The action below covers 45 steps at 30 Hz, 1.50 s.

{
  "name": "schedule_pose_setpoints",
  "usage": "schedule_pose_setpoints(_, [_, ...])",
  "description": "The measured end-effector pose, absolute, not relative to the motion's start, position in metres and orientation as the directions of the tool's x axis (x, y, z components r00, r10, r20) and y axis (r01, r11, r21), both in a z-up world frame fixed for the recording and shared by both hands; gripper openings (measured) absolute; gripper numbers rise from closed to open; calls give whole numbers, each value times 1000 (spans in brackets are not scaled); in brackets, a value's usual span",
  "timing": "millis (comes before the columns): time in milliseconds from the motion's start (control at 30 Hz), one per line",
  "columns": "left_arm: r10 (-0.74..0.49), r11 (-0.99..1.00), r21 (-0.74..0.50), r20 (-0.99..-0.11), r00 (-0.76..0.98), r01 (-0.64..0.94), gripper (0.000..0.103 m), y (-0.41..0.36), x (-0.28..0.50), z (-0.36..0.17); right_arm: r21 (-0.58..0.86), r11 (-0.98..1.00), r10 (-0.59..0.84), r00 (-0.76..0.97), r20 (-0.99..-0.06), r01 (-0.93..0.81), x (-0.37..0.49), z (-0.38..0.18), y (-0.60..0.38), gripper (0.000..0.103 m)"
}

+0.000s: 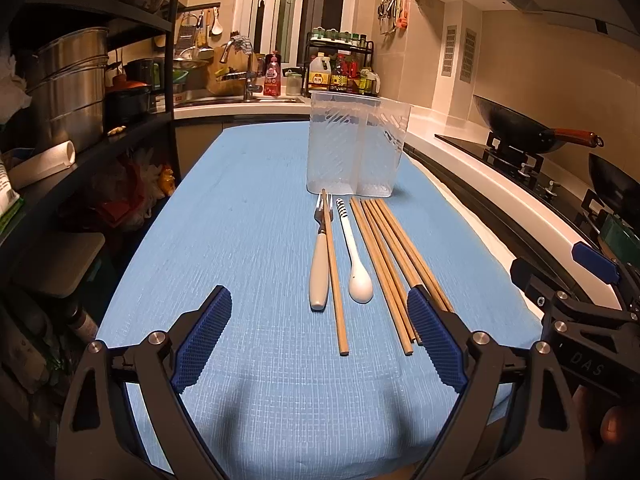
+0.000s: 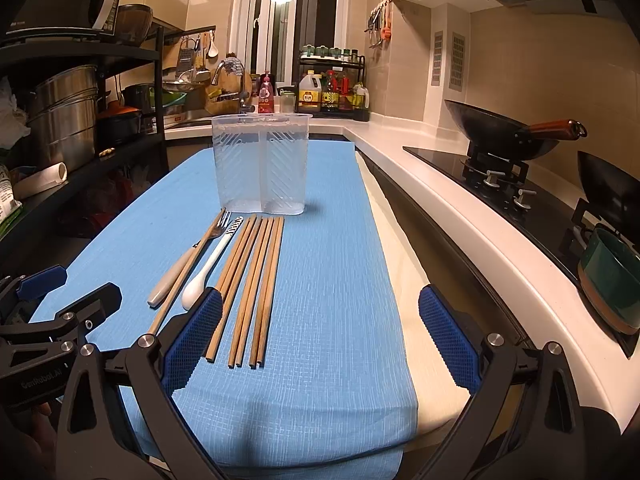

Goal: Organize utensils

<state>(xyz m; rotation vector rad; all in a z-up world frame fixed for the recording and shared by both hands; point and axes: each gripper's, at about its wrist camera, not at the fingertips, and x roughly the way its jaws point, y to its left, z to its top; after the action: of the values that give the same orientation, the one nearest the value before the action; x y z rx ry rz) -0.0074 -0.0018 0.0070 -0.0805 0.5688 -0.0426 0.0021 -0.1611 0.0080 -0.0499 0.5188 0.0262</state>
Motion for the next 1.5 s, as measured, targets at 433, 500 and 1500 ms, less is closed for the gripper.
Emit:
schedule_pose_setpoints(433, [-73, 995, -99, -517, 853, 25, 87, 0, -10, 11, -42, 998, 15, 869, -495, -41, 1, 9, -161, 96])
schedule_pose_setpoints(500, [-74, 995, -100, -518, 852, 26, 87, 1, -10, 11, -41, 998, 15, 869, -495, -41, 1, 9, -161, 96])
schedule_pose_setpoints(1500, [-81, 994, -105, -510, 856, 31, 87, -3, -11, 12, -39, 998, 16, 868, -497, -41, 1, 10, -157, 96])
